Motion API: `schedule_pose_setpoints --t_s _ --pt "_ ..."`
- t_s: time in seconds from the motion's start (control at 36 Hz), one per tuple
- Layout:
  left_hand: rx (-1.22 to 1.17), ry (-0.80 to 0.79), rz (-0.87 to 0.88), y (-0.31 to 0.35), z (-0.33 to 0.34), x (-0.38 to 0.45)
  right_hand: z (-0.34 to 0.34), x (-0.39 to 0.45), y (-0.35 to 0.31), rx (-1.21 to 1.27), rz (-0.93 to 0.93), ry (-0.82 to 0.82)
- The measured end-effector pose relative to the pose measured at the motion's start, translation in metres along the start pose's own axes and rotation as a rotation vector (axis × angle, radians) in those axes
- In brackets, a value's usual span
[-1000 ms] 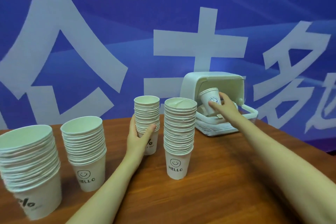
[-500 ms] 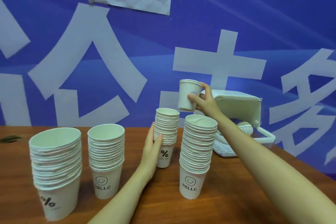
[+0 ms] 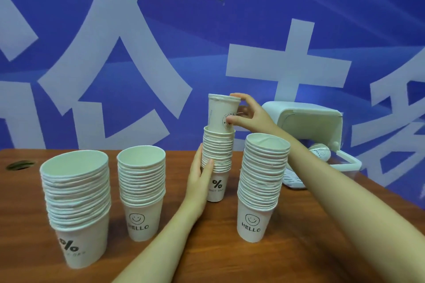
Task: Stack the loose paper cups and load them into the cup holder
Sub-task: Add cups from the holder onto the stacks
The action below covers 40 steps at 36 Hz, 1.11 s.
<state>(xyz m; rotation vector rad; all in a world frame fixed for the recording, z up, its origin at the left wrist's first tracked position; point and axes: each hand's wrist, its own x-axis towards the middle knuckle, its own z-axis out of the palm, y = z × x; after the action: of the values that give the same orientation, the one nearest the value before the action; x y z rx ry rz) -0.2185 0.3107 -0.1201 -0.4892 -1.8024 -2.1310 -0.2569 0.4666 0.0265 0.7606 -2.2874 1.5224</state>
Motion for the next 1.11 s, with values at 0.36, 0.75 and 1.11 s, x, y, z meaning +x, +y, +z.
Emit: schedule_pose_setpoints --t_s 0.36,0.75,1.11 --pt "0.074 -0.027 -0.029 -0.002 0.005 0.004 0.000 -0.011 0.014 -0.199 0.017 -0.065" --pt "0.199 -0.043 0.027 0.007 0.011 0.014 -0.005 -0.021 0.027 -0.027 0.061 0.036" --pt "0.159 0.034 0.018 -0.002 0.012 0.008 -0.110 -0.059 0.103 -0.235 0.225 0.684"
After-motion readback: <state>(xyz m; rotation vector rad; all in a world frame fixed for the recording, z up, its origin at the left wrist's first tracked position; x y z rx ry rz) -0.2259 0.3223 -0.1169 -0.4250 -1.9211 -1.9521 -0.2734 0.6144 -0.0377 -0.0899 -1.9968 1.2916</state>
